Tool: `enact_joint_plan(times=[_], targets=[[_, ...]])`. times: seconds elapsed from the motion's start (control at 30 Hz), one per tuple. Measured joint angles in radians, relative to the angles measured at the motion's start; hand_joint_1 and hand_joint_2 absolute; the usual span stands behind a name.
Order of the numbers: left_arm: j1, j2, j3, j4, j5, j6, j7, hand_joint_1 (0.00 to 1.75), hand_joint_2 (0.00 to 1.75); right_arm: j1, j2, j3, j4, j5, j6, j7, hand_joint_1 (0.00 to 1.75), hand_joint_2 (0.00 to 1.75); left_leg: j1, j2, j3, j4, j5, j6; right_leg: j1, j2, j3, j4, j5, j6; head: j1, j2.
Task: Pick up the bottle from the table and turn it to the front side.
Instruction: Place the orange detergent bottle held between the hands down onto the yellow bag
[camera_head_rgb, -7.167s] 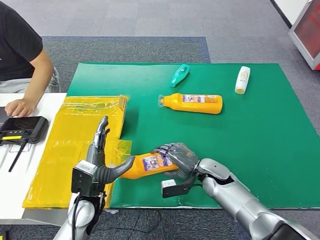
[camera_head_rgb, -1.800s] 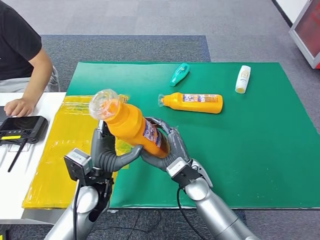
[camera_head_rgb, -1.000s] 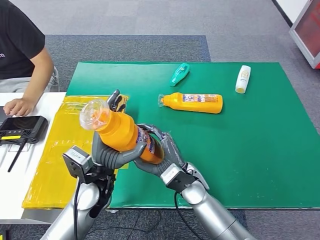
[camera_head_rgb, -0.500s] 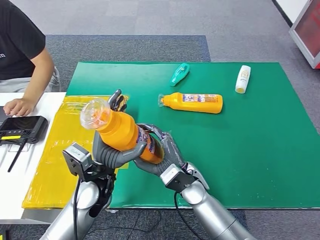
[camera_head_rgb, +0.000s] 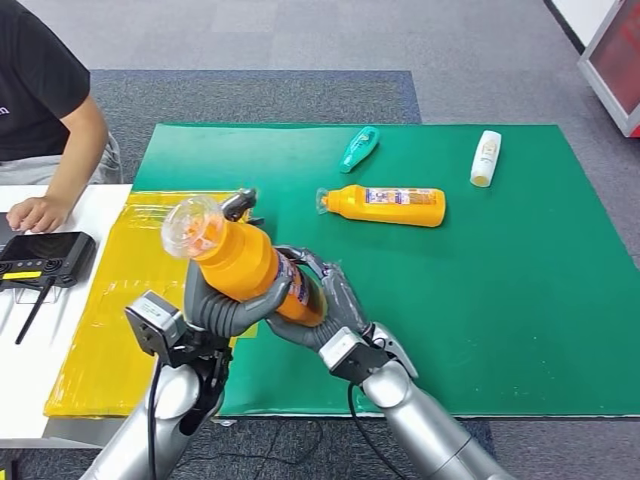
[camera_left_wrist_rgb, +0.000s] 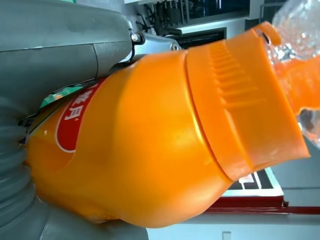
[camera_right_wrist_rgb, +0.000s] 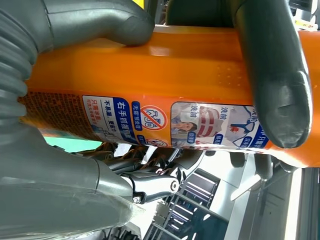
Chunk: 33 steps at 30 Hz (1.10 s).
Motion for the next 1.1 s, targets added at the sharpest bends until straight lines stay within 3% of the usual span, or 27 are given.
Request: enact_joint_plan(times=[1.1], targets=[[0.008,-0.007,0.001,0.0,0.001,0.059,-0.034,1.75,1.75,-0.011,0.0,0.019,0.0,-0.006,-0.004,0.004,1.75,1.75,0.0,0.0,0.0,0.0,0.0,0.0,0.0,0.0,0.0,0.0,0.0,0.0,0.0,0.0]])
